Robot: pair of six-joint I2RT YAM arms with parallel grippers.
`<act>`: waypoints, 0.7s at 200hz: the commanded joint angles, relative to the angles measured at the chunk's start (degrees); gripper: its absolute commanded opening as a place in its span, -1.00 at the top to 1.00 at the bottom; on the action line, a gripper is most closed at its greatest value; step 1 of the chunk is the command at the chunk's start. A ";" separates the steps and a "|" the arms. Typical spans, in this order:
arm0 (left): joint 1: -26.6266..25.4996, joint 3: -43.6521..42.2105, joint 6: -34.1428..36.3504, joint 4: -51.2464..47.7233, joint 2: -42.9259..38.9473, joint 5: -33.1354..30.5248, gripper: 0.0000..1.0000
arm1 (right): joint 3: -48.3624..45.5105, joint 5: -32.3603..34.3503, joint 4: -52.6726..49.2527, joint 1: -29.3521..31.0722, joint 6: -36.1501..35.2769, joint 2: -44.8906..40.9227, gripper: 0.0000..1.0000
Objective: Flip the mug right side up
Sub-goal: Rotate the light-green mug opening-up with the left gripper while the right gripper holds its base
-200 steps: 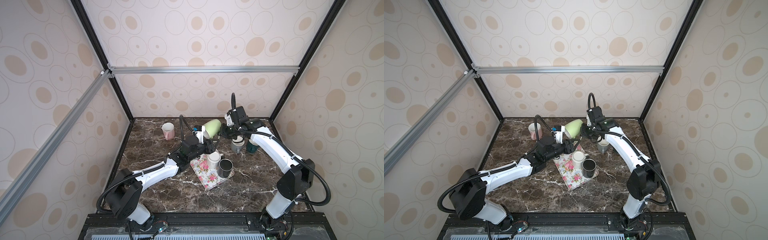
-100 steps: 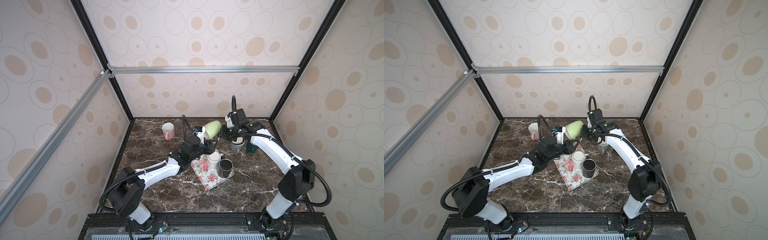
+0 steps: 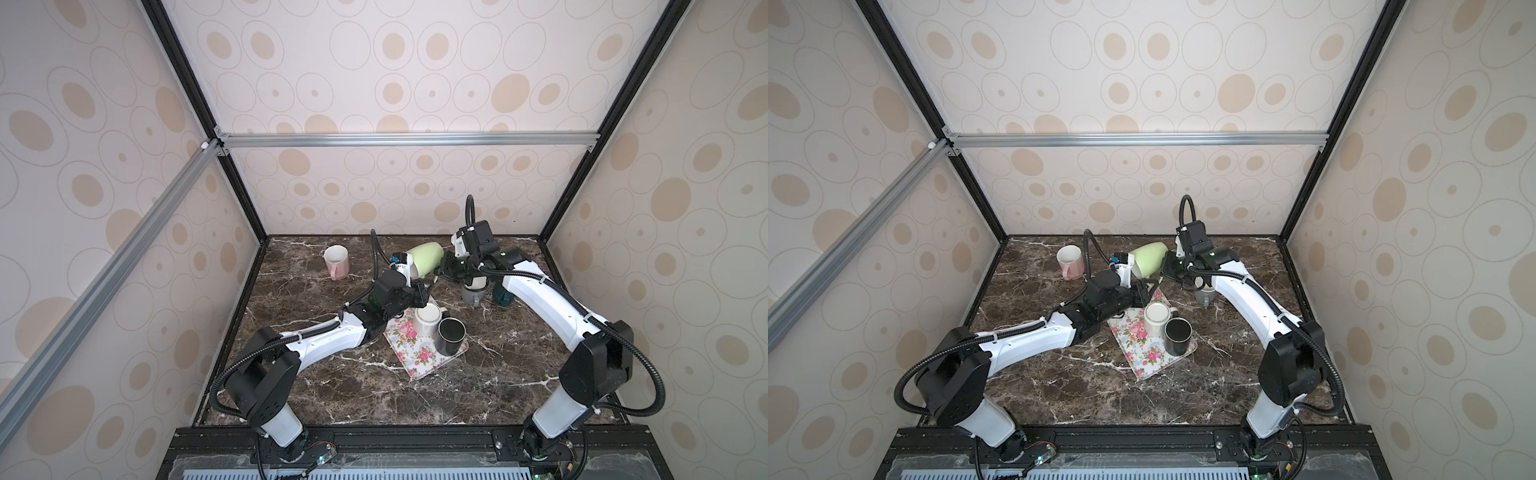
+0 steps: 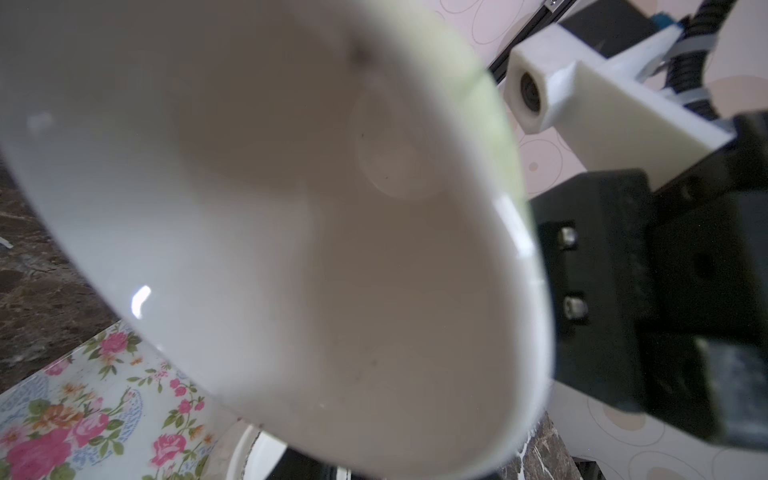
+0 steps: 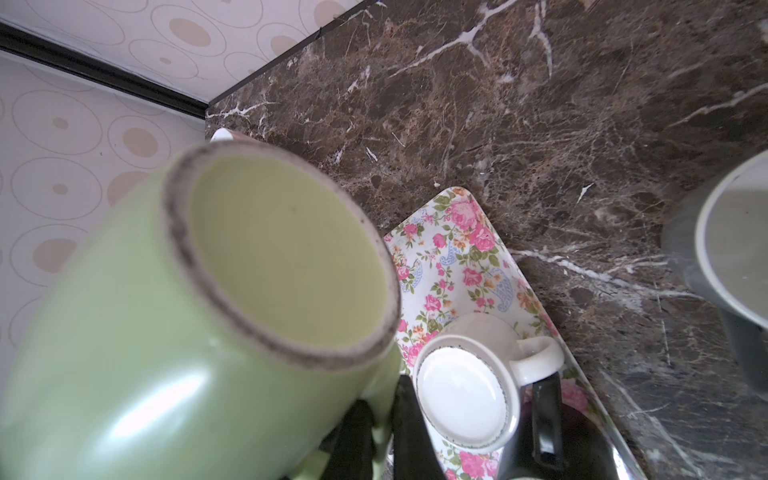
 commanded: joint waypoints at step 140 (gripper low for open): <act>-0.04 1.97 -1.25 10.08 -0.82 -6.45 0.58 | -0.44 -1.80 -0.23 0.48 1.09 -3.27 1.00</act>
